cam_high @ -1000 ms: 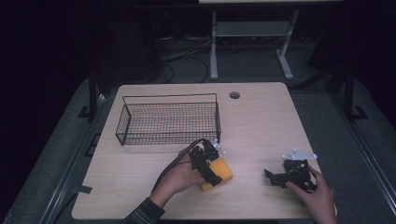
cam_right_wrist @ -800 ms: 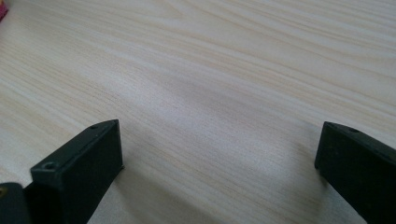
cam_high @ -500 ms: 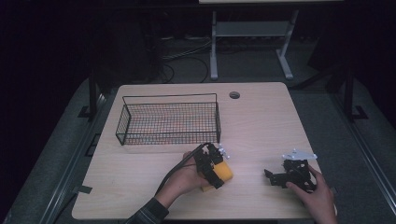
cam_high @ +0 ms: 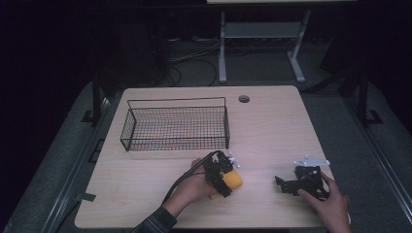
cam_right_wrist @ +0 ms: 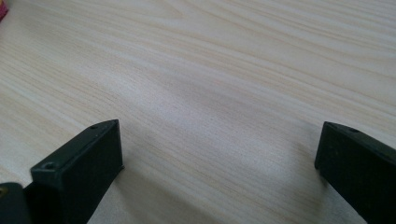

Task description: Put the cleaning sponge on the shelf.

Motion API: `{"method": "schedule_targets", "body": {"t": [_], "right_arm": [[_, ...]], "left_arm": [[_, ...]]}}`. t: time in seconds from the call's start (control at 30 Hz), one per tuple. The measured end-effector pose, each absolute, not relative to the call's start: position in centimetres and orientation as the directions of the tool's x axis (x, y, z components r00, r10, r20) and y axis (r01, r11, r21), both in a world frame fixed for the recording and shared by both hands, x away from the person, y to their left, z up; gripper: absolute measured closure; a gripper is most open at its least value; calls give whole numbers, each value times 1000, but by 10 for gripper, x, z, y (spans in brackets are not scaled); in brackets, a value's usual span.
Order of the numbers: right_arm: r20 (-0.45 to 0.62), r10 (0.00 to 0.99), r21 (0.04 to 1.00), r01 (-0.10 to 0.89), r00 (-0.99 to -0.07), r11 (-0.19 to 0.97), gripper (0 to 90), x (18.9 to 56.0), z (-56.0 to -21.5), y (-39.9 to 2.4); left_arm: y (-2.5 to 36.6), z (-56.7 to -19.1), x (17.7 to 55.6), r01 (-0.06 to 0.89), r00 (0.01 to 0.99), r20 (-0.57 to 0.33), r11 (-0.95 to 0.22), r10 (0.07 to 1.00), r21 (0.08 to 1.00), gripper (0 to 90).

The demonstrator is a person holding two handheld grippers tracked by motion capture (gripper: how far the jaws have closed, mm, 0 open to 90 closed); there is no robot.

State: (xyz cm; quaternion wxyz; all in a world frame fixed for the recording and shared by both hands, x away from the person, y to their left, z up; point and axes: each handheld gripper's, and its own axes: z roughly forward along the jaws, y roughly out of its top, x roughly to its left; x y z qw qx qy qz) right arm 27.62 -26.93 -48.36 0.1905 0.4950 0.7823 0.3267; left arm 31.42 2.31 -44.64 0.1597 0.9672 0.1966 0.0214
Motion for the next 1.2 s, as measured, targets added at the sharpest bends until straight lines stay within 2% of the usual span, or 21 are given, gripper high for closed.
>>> {"method": "schedule_targets", "body": {"t": [0.13,1.2], "right_arm": [[25,899,700,650,-438,297,1,276,-484,-269],[26,899,700,650,-437,295,1,276,-484,-269]], "left_arm": [[24,-444,314,371,922,-21,-869,386,326,217],[44,-427,316,379,921,-51,-860,386,343,225]]}}
